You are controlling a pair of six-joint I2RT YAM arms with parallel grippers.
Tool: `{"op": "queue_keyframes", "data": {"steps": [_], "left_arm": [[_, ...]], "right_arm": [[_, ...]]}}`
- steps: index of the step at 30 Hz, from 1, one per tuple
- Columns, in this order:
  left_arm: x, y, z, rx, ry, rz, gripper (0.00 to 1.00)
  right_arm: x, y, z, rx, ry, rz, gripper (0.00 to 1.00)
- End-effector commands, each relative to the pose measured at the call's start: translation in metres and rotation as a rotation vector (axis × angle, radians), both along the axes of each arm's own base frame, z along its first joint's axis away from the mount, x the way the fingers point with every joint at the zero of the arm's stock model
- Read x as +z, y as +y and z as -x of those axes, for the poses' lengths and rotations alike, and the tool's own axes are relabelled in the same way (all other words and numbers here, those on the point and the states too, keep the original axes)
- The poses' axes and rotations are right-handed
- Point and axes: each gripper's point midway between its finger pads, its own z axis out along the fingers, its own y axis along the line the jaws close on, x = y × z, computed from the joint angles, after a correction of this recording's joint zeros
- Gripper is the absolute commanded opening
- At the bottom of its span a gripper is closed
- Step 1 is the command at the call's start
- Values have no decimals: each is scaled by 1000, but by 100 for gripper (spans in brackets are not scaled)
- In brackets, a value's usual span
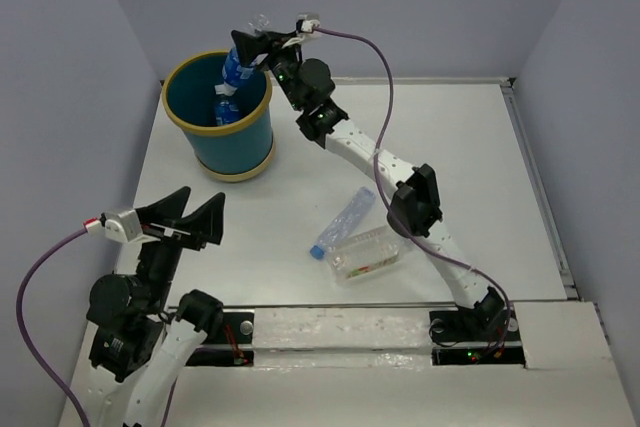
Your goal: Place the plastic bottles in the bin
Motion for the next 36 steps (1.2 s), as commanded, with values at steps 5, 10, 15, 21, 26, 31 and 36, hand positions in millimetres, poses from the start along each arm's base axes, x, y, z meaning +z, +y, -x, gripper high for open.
{"op": "queue_keyframes", "data": {"steps": [5, 10, 15, 21, 26, 31, 36], "left_arm": [[0, -13, -10, -39, -1, -26, 99], [-6, -25, -17, -83, 21, -61, 99], [-30, -66, -34, -254, 117, -150, 99], [-70, -123, -52, -510, 331, -212, 99], [-107, -184, -60, -487, 504, -322, 99], [-154, -221, -81, -388, 631, -453, 99], [-183, -254, -106, -401, 670, -606, 98]], "right_arm": [[104, -24, 54, 83, -194, -58, 100], [129, -40, 69, 61, -201, -1, 100], [147, -84, 106, -10, -214, 173, 100], [82, -180, 151, -174, 2, 387, 100], [-15, -246, 200, -192, 288, 391, 98], [-102, -297, 243, -219, 503, 423, 95], [-155, -339, 276, -265, 629, 434, 95]]}}
